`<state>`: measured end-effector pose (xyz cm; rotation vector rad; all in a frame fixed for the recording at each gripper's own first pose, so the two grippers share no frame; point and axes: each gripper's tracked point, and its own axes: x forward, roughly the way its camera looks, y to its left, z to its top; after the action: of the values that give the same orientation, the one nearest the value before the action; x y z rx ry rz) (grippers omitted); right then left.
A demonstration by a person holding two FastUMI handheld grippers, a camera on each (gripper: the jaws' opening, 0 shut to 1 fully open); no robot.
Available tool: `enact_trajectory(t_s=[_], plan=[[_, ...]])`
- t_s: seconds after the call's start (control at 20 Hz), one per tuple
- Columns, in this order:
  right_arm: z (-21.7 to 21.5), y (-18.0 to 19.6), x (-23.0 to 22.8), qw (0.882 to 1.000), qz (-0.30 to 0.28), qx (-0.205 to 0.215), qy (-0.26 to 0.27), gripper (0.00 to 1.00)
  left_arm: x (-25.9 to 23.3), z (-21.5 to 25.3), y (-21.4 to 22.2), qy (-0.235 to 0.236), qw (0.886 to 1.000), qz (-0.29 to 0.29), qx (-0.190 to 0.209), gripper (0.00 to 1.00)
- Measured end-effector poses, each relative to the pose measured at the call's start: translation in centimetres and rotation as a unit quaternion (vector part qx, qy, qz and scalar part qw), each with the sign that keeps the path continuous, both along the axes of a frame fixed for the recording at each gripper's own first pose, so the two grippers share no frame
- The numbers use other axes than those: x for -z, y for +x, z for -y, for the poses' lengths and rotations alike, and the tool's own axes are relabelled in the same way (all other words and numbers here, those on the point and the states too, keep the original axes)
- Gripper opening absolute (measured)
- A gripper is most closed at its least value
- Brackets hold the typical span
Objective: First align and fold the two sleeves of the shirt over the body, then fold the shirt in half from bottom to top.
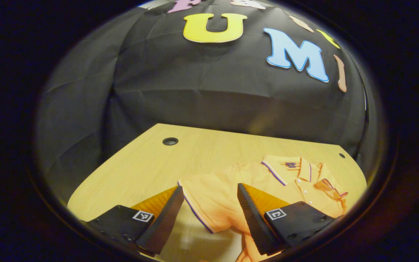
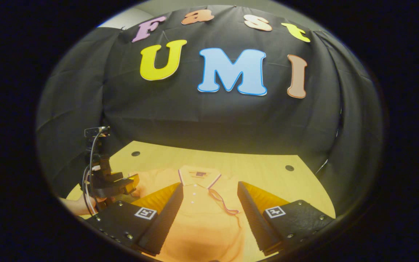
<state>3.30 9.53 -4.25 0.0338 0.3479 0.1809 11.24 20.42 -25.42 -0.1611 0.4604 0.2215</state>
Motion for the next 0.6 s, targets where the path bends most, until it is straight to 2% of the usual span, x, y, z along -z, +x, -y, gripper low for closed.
enact_trajectory(t_s=[0.15, 0.3, 0.4, 0.6], plan=[[0.0, -0.6, 0.6, 1.000, -0.011, -0.001, 0.004, 0.93, 1.6, -0.4, 0.9, -0.016, 1.000, -0.021, -0.008, 0.96], [0.0, -0.9, 1.2, 1.000, -0.022, -0.005, 0.003, 0.93, 3.4, -1.7, 1.4, -0.047, 0.997, -0.050, -0.036, 0.96], [-0.2, -1.0, 1.5, 1.000, -0.028, -0.008, 0.003, 0.93, 4.4, -2.5, 1.7, -0.044, 0.996, -0.064, -0.046, 0.96], [-1.0, -1.0, 1.3, 0.999, -0.030, -0.014, 0.012, 0.93, 6.0, -2.8, 2.2, -0.012, 0.995, -0.094, -0.038, 0.94]])
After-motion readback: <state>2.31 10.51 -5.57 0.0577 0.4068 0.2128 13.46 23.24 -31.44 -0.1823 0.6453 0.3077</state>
